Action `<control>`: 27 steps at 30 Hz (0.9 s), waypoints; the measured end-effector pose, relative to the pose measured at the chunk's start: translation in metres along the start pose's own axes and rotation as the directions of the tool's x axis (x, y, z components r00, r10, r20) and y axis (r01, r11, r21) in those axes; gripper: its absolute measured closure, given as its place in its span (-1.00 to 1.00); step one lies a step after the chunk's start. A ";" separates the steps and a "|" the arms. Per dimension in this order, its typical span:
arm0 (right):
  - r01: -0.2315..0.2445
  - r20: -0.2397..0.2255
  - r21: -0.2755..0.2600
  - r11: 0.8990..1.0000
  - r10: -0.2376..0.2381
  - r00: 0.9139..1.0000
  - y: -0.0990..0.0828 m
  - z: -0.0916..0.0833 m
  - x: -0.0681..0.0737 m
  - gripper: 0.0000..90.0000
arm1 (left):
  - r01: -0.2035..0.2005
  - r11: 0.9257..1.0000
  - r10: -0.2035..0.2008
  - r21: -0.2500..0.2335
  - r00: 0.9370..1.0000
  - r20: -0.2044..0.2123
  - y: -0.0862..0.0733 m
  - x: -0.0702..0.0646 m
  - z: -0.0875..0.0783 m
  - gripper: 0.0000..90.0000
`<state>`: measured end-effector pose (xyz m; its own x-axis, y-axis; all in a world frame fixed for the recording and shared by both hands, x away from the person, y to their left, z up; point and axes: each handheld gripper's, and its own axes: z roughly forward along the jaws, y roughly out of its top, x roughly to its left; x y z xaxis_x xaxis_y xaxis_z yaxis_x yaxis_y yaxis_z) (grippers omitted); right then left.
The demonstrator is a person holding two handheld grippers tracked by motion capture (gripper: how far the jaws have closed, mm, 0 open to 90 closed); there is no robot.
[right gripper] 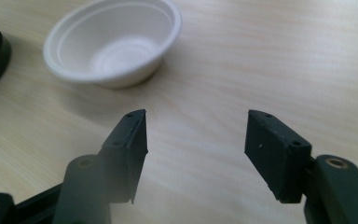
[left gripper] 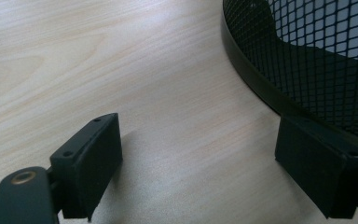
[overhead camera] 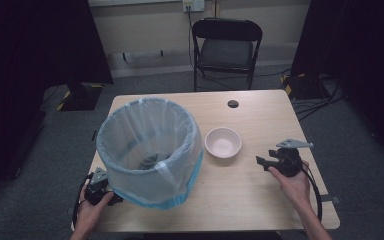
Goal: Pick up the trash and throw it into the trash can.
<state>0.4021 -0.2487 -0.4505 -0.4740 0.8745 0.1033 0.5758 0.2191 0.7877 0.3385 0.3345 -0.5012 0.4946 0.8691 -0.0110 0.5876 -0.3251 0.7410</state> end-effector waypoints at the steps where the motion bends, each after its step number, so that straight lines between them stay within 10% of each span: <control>1: 0.000 0.000 0.000 1.000 0.000 1.000 0.000 0.000 0.000 -0.13 | 0.000 1.000 0.000 0.000 1.000 0.000 0.000 0.000 0.000 -0.68; 16: 0.097 -0.070 0.054 0.994 -0.093 0.993 0.077 0.056 0.011 -0.11 | -0.004 1.000 0.004 0.002 1.000 0.000 0.000 0.000 0.000 -0.68; 27: 0.085 -0.107 0.161 0.983 -0.068 0.992 0.079 0.111 0.008 0.08 | -0.008 1.000 0.008 0.002 1.000 -0.002 0.000 0.001 0.000 -0.68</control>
<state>0.5178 -0.1762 -0.4547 -0.5806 0.8061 0.1142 0.6332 0.3589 0.6858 0.3385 0.3351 -0.5010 0.4975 0.8675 -0.0037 0.5853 -0.3325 0.7395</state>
